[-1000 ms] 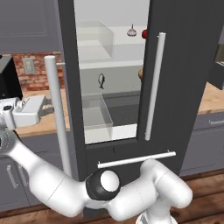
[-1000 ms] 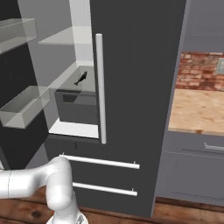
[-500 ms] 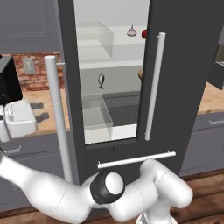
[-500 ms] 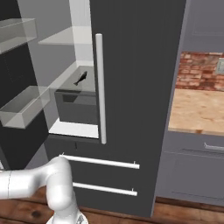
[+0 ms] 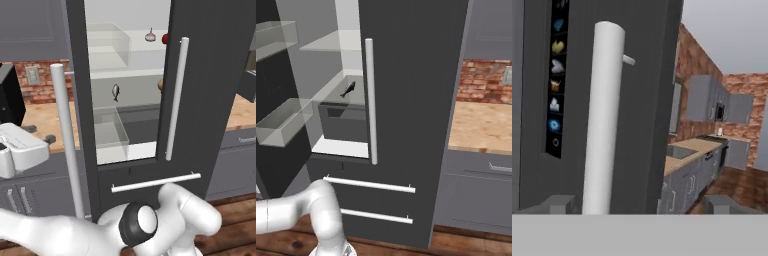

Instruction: Gather the tomato and garlic from the fridge and place them on a tray on the dining counter. Then gather the fish and chicken drumstick from the fridge and place them on the other tray.

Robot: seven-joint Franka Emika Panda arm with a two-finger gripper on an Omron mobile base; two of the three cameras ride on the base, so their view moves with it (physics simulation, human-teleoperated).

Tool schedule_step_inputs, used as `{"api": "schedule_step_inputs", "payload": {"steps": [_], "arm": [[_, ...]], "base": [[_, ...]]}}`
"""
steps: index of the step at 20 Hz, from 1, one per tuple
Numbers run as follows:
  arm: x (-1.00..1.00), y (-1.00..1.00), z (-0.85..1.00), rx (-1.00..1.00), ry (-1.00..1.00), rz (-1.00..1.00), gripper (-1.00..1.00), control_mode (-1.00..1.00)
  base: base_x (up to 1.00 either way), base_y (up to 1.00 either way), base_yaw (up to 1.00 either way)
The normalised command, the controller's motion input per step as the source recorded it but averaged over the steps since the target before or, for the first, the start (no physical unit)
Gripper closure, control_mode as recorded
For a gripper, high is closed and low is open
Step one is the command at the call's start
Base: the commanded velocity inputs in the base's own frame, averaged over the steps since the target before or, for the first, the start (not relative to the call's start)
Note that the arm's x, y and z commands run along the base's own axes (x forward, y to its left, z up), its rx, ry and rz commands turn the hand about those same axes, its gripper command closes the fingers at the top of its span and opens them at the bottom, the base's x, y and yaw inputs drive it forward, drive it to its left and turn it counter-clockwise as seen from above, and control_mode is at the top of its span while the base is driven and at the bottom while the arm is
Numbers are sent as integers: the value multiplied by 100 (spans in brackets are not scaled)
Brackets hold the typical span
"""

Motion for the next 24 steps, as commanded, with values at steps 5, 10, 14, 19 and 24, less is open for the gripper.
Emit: {"api": "schedule_step_inputs", "payload": {"steps": [5, 10, 14, 19, 24], "arm": [[-41, -72, 0, 0, -7, 36, -100, -100], [-23, -98, 0, 0, -7, 24, -100, -100], [-6, -100, 0, 0, -8, 20, -100, -100], [0, -100, 0, 0, -7, 20, -100, -100], [-2, -100, 0, 1, -7, 22, -100, -100]], "base": [[0, 0, 0], [0, 0, 0], [0, 0, 0], [0, 0, 0], [0, 0, 0]]}}
